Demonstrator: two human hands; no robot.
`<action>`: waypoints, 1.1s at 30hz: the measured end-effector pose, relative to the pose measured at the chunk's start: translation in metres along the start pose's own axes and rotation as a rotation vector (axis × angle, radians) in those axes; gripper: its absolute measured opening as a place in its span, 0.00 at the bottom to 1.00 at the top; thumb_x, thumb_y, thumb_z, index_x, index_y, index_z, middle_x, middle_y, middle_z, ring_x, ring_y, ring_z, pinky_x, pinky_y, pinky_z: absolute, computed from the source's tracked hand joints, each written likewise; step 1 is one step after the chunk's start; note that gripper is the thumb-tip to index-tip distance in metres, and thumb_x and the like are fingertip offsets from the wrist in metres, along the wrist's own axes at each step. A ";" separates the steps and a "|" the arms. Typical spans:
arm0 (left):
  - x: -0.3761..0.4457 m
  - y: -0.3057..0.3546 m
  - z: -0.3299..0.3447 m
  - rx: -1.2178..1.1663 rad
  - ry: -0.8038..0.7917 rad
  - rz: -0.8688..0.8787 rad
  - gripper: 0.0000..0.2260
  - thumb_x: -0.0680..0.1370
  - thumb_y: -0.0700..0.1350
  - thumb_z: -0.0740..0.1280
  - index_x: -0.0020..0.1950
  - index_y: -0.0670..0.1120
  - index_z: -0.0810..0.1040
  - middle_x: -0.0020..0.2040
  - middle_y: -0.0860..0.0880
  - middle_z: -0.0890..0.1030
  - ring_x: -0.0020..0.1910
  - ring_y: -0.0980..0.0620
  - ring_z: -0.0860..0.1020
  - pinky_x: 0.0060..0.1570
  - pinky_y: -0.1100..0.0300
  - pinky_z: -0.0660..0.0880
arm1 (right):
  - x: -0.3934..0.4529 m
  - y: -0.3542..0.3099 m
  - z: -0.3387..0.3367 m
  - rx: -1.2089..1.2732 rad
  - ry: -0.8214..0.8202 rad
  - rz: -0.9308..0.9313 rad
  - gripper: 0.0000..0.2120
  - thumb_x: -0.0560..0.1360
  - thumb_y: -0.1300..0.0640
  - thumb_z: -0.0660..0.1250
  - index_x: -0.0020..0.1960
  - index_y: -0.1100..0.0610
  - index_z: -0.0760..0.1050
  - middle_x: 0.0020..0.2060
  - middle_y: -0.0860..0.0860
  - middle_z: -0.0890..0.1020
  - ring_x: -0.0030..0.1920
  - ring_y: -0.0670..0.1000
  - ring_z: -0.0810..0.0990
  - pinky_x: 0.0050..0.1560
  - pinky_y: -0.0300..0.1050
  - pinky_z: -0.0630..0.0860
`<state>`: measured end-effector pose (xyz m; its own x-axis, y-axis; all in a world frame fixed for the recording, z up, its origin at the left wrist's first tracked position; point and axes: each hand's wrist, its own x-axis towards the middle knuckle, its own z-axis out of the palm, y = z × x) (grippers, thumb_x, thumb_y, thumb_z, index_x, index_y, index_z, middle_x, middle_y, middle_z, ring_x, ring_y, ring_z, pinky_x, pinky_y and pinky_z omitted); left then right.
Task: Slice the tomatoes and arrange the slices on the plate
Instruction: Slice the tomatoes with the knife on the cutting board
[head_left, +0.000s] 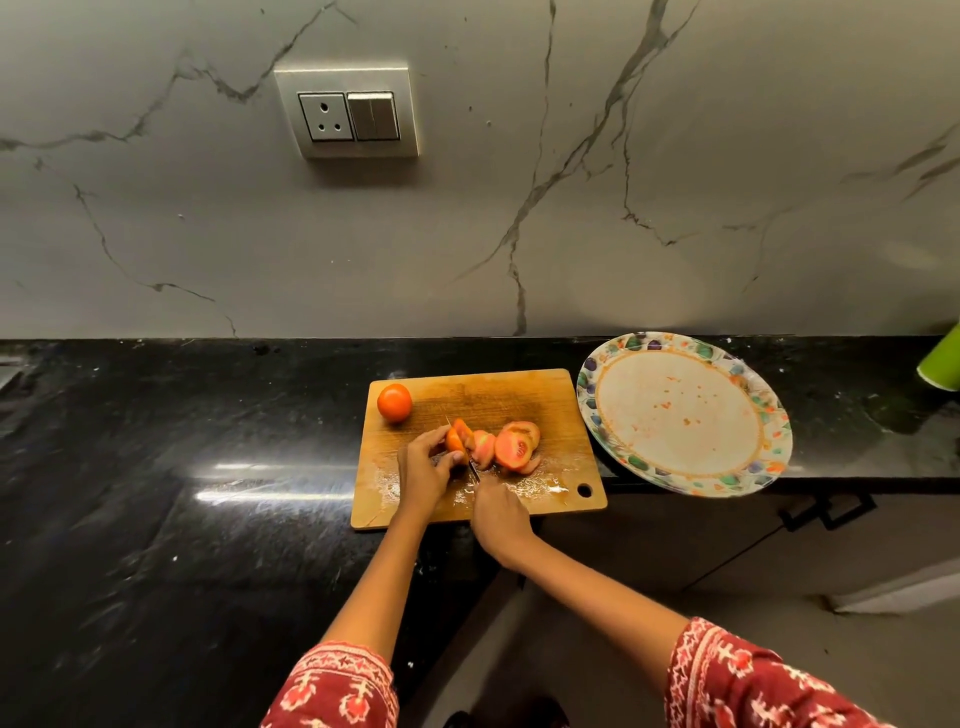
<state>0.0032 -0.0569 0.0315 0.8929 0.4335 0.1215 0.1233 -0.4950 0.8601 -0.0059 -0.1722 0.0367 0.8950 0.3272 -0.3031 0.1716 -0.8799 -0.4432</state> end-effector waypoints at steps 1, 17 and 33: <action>-0.002 0.001 0.000 -0.002 -0.003 0.002 0.19 0.69 0.32 0.71 0.59 0.37 0.77 0.56 0.42 0.80 0.55 0.54 0.75 0.53 0.66 0.70 | 0.001 -0.002 0.000 -0.011 0.000 -0.005 0.15 0.80 0.66 0.50 0.64 0.66 0.66 0.60 0.61 0.76 0.61 0.60 0.75 0.56 0.50 0.72; 0.003 0.004 0.003 0.067 -0.081 0.005 0.12 0.68 0.33 0.73 0.51 0.38 0.79 0.42 0.48 0.78 0.42 0.55 0.75 0.48 0.69 0.72 | 0.000 0.004 0.000 -0.079 -0.026 -0.019 0.15 0.79 0.65 0.52 0.64 0.65 0.67 0.60 0.60 0.75 0.61 0.59 0.75 0.56 0.50 0.72; 0.001 -0.005 0.000 -0.002 0.047 -0.135 0.09 0.70 0.37 0.72 0.49 0.40 0.79 0.45 0.47 0.80 0.46 0.50 0.77 0.49 0.57 0.72 | -0.015 0.025 0.014 -0.359 0.124 -0.144 0.08 0.80 0.66 0.55 0.57 0.64 0.68 0.49 0.55 0.80 0.48 0.54 0.83 0.45 0.45 0.79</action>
<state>0.0040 -0.0541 0.0271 0.8467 0.5313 0.0276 0.2401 -0.4280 0.8713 -0.0212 -0.1946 0.0182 0.8907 0.4308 -0.1455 0.4116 -0.8998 -0.1443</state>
